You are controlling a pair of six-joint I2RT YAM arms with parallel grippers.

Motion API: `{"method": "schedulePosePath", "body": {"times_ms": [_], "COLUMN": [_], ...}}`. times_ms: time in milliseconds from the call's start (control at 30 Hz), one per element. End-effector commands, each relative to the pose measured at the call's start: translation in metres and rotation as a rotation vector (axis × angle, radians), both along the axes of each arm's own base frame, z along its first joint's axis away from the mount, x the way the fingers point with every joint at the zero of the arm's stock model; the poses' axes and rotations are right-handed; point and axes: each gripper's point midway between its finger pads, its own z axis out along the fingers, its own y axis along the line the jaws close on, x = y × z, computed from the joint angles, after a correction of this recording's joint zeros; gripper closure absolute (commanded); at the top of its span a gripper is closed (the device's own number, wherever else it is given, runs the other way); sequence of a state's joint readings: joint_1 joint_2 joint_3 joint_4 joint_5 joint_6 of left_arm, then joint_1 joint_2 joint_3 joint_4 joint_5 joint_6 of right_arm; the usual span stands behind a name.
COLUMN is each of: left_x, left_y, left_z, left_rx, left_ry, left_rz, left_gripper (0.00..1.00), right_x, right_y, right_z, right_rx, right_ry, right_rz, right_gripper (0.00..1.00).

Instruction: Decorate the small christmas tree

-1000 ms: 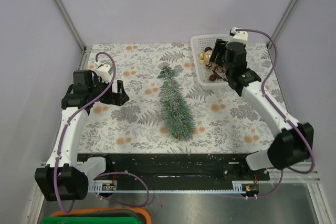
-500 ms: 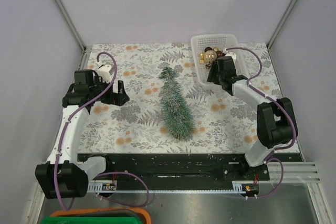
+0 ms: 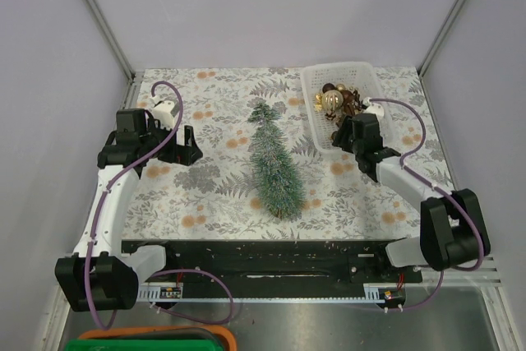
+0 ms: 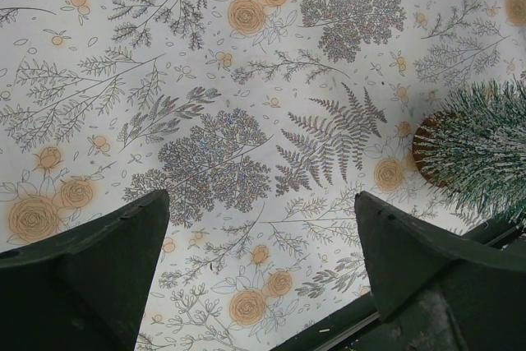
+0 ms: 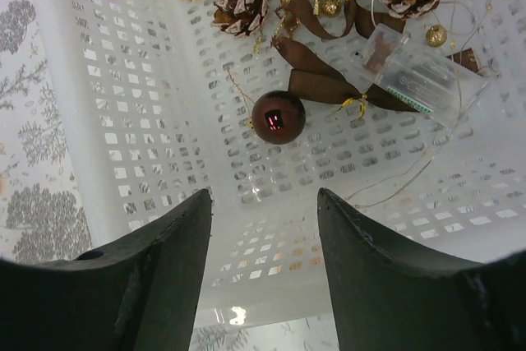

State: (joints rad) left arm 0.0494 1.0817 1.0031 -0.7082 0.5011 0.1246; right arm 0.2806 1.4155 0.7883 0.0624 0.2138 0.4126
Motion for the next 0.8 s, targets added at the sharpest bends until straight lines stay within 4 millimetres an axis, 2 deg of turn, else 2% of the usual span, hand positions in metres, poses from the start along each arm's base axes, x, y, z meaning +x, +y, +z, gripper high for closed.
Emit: {"method": "schedulePosePath", "body": {"times_ms": [0,133,233,367,533,600,633,700,767], "left_x": [0.003,0.001,0.001,0.002,0.001,0.001,0.001,0.001,0.001], "left_y": [-0.002,-0.003,-0.005,-0.006,-0.006,-0.005,-0.004,-0.003,-0.004], "left_z": [0.011,0.010,0.010,0.012,0.010,0.010,0.009,0.008,0.007], "left_rx": [-0.004,-0.011,-0.020,-0.027,-0.023,-0.015,-0.012,-0.006,-0.006], "left_ry": [-0.067,-0.068,-0.064,-0.063,-0.063,-0.066,-0.066,-0.066,-0.066], "left_rz": [-0.014,-0.024,-0.029,-0.031,-0.032,-0.031,-0.030,-0.030,-0.034], "left_gripper": [0.01,0.01,0.01,0.01,0.01,0.01,0.01,0.01,0.01], "right_x": [-0.060,-0.087,-0.079,-0.040,0.033,0.062,0.078,0.098,0.112], "right_y": [-0.004,-0.013,-0.015,-0.011,-0.009,-0.005,-0.001,0.005,0.011], "right_z": [-0.038,-0.037,-0.012,0.047,0.118,0.129,0.143,0.138,0.121], "right_rx": [0.046,0.062,0.059,0.017,-0.108,-0.165,-0.186,-0.236,-0.273], "right_ry": [0.180,0.191,0.114,0.005,-0.127,-0.142,-0.166,-0.141,-0.097], "right_rz": [-0.003,-0.030,-0.032,-0.018,-0.008,0.014,0.026,0.070,0.117], "right_gripper": [0.39,0.39,0.37,0.32,0.22,0.18,0.16,0.14,0.13]}}
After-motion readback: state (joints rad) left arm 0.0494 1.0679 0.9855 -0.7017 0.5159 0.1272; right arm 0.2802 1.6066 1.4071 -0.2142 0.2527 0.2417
